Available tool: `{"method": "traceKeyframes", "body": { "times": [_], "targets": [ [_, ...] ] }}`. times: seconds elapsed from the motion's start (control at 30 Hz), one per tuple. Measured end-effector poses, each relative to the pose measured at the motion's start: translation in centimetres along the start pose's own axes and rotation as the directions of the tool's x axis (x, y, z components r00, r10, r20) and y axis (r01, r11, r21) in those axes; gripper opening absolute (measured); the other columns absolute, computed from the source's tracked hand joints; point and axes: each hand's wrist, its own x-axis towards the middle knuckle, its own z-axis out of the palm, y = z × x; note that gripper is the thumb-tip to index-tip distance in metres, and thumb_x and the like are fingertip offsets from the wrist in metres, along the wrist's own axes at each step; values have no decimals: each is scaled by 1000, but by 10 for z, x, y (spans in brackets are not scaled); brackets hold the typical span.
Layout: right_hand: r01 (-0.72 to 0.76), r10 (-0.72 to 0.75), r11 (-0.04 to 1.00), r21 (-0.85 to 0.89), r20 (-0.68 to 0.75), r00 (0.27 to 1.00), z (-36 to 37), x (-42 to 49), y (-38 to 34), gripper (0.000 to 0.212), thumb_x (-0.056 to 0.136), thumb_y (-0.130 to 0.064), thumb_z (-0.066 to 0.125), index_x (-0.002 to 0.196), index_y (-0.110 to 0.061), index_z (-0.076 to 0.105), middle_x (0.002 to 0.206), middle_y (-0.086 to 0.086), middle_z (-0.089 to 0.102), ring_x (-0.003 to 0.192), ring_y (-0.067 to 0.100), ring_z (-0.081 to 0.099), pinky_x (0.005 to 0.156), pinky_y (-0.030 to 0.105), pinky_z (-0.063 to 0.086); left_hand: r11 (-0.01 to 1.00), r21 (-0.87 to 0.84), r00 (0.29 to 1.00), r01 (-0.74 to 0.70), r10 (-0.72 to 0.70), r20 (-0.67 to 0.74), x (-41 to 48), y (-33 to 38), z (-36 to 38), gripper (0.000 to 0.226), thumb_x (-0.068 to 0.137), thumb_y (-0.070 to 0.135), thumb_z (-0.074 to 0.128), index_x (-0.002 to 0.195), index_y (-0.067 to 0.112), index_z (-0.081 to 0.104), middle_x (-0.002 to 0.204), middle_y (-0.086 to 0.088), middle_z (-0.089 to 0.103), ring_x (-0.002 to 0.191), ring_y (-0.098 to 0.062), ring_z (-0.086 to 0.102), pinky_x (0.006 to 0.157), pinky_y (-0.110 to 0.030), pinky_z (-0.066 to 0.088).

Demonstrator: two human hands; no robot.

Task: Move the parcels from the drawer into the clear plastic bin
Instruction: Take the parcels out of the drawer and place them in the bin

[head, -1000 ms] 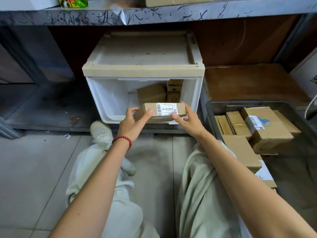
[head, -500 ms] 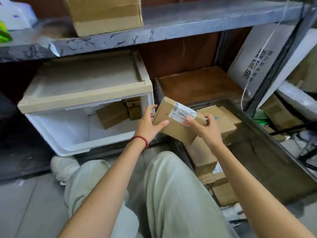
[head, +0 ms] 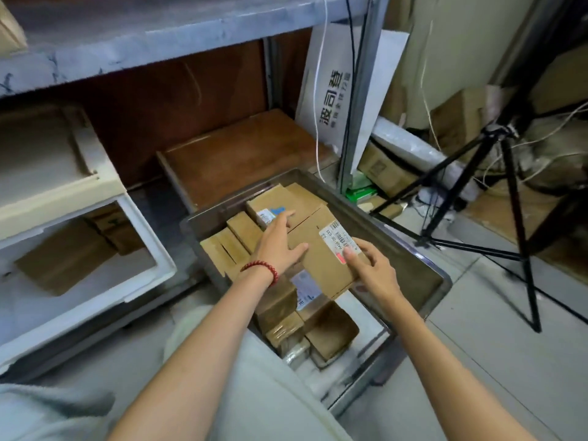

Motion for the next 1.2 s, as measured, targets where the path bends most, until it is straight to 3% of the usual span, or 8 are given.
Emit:
{"method": "traceKeyframes", "body": {
  "times": [0.2, 0.33, 0.47, 0.67, 0.87, 0.97, 1.07, 1.2],
  "targets": [
    [-184, 192, 974, -131, 53, 980, 6, 2, 33, 27, 95, -50, 48, 119, -40, 54, 113, -4, 61, 102, 20, 59, 65, 30, 53, 994, 92, 986, 62, -75, 148, -10, -22, 33, 59, 85, 31, 68, 136, 26, 39, 138, 2, 49, 125, -18, 47, 102, -39, 43],
    [-249, 271, 938, -242, 63, 960, 23, 6, 47, 32, 96, -46, 48, 125, -34, 53, 114, -1, 59, 105, 24, 60, 86, 44, 54, 862, 506, 999, 29, -40, 12, -13, -38, 25, 54, 85, 49, 59, 133, 32, 44, 134, 4, 52, 128, -19, 40, 108, -43, 32],
    [-342, 344, 925, -164, -15, 939, 52, 3, 50, 31, 96, -43, 49, 122, -25, 50, 100, 0, 57, 76, 14, 56, 56, 21, 51, 806, 574, 981, 142, -193, 28, -16, -51, 11, 55, 80, 55, 55, 131, 36, 47, 139, 5, 46, 131, -21, 35, 104, -43, 31],
    [-304, 304, 930, -206, -30, 952, 70, 11, 54, 24, 94, -43, 48, 105, -25, 59, 98, -2, 53, 89, 15, 39, 76, 30, 31, 792, 577, 971, 199, -239, -7, -22, -51, 13, 59, 80, 55, 52, 134, 31, 46, 140, 5, 45, 128, -21, 39, 95, -43, 37],
    [-265, 279, 914, -308, 1, 960, 68, 20, 53, 33, 96, -44, 47, 114, -21, 62, 119, 6, 62, 96, 18, 43, 78, 30, 33, 834, 534, 987, 140, -158, -14, -34, -66, 3, 60, 88, 59, 45, 138, 28, 40, 146, 5, 40, 131, -18, 39, 102, -43, 35],
    [-234, 277, 837, -494, 15, 961, 67, 22, 44, 40, 95, -48, 44, 126, -26, 56, 126, 8, 61, 115, 28, 50, 90, 36, 41, 816, 557, 987, 158, -133, -85, -42, -74, -9, 58, 89, 58, 45, 137, 26, 43, 141, 4, 46, 128, -18, 42, 99, -38, 36],
    [-78, 113, 755, -651, 12, 994, 71, 18, 31, 47, 93, -48, 50, 136, -30, 47, 135, 5, 54, 124, 30, 43, 100, 43, 35, 796, 587, 985, 149, -66, -161, -50, -76, -25, 52, 89, 55, 46, 134, 28, 45, 138, 6, 47, 128, -16, 38, 98, -36, 33],
    [165, -124, 768, -619, 109, 986, 91, 12, 5, 44, 96, -41, 49, 138, -27, 47, 142, 2, 48, 130, 26, 39, 105, 44, 32, 796, 567, 963, 210, -67, -262, -65, -76, -47, 50, 90, 50, 48, 134, 27, 46, 139, 5, 46, 130, -17, 36, 100, -38, 32]
  ]
}}
